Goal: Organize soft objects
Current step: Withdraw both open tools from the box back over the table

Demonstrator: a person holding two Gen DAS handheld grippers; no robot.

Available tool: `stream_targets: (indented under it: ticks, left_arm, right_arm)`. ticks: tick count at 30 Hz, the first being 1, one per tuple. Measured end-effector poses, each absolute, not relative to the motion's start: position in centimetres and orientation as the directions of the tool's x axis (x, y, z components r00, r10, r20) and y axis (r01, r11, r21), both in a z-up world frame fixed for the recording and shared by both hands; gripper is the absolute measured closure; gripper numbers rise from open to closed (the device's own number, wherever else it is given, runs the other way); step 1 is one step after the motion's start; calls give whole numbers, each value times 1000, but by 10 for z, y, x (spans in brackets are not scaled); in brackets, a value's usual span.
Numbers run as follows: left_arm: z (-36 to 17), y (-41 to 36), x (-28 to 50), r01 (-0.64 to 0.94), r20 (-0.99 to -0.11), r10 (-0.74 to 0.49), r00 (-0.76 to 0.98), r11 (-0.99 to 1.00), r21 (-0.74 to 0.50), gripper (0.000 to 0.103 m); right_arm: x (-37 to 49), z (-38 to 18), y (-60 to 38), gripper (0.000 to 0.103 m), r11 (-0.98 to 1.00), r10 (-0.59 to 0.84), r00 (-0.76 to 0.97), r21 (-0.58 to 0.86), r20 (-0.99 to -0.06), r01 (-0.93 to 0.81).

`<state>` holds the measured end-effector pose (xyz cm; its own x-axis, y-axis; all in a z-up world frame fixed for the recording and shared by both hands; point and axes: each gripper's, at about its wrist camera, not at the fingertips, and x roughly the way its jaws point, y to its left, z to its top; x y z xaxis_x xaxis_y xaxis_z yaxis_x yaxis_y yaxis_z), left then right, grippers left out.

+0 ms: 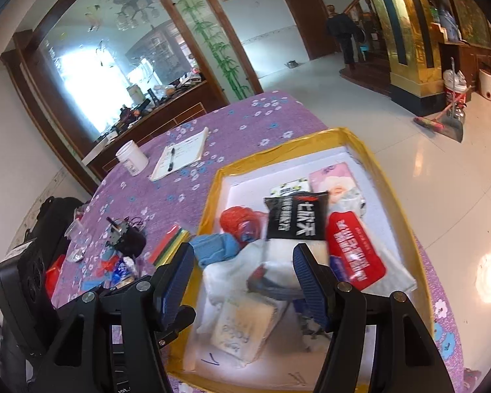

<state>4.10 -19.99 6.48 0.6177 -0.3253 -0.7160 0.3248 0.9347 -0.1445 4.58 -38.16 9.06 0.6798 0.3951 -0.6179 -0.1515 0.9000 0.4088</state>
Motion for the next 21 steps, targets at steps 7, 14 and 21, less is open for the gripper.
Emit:
stream_targets:
  ticks: [7, 14, 21]
  left_arm:
    - [69, -149, 22, 246, -704, -287, 650, 956, -162, 33]
    - [67, -76, 9, 105, -695, -208, 688, 977, -188, 33]
    - [63, 22, 15, -28, -723, -117, 681, 982, -186, 25]
  right_arm:
    - [41, 85, -339, 36, 890, 447, 627, 389, -638, -239]
    - [40, 70, -292, 36, 877, 480, 558, 359, -677, -318]
    - [38, 56, -262, 36, 863, 499, 504, 351, -705, -363]
